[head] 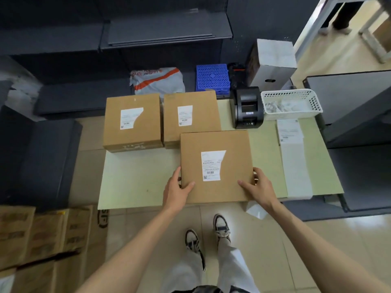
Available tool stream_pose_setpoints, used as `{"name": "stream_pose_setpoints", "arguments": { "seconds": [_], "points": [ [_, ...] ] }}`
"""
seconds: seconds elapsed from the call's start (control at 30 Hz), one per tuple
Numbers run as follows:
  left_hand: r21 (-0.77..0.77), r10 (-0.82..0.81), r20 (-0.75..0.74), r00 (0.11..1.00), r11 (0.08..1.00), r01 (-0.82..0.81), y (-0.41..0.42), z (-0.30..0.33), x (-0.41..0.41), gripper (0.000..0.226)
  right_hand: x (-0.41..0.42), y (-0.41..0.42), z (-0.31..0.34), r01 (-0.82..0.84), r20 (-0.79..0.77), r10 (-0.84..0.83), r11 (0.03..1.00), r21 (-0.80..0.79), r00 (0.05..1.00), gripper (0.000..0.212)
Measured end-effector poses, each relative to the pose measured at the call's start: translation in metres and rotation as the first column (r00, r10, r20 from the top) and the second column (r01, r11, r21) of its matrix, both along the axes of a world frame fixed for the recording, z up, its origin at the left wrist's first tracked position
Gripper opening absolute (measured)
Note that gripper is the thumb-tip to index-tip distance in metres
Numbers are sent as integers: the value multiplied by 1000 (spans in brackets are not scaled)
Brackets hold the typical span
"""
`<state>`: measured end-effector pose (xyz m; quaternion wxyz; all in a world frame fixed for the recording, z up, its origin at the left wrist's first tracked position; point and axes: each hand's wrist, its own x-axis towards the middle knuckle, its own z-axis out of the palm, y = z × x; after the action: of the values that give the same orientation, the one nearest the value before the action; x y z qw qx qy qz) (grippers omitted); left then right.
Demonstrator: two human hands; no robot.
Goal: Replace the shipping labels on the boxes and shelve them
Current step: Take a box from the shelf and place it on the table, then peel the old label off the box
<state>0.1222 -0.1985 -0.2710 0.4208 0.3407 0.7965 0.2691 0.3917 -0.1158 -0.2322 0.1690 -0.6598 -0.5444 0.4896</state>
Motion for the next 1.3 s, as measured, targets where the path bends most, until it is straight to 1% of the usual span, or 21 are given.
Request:
{"name": "stream_pose_setpoints", "arguments": {
  "seconds": [0.1,0.23,0.4,0.63,0.73,0.77,0.8,0.87,0.93,1.0,1.07,1.13,1.17,1.23,1.3],
  "points": [
    [-13,2,-14,1000,1000,-2,-7,-6,16,82,13,-4,-5,-4,6,4,1000,-16,1000,62],
    [-43,21,12,1000,999,-21,-10,-19,36,82,32,-2,-18,-26,36,29,998,-62,999,64],
    [-92,45,40,998,995,-41,10,-28,45,80,37,21,-31,-54,21,57,994,-94,998,61],
    [-100,35,31,999,994,-32,36,-38,40,78,34,49,-50,-53,7,54,993,-101,999,60],
    [-102,0,36,999,995,4,38,-39,35,89,36,54,-53,-71,25,75,989,-131,997,65],
    [-96,-27,24,999,995,30,38,-38,33,93,37,56,-54,-84,54,92,987,-136,994,68],
    [-86,-66,1,998,994,66,38,-36,31,94,38,57,-56,-105,129,121,987,-121,984,71],
    [-59,-158,-54,986,986,155,42,-31,26,94,38,60,-57,-184,348,182,983,-28,920,75],
    [-68,-249,-116,961,968,242,50,-27,23,92,30,65,-54,-294,486,206,949,112,849,63],
    [-124,-319,-146,936,945,303,57,-24,24,95,16,68,-51,-428,564,227,868,253,794,46],
    [-184,-368,-153,917,922,339,61,-22,28,101,-3,68,-50,-577,626,271,735,356,731,32],
    [-205,-390,-168,905,912,355,61,-23,30,105,-24,67,-47,-697,643,376,622,358,667,26],
    [-204,-391,-173,904,912,356,61,-23,31,105,-34,67,-46,-740,639,441,589,324,631,25],
    [-210,-394,-186,900,911,356,62,-23,31,105,-53,72,-44,-786,609,550,581,212,571,27],
    [-221,-405,-199,893,906,361,62,-22,31,105,-68,80,-44,-802,580,611,583,130,538,31]
  ]
}}
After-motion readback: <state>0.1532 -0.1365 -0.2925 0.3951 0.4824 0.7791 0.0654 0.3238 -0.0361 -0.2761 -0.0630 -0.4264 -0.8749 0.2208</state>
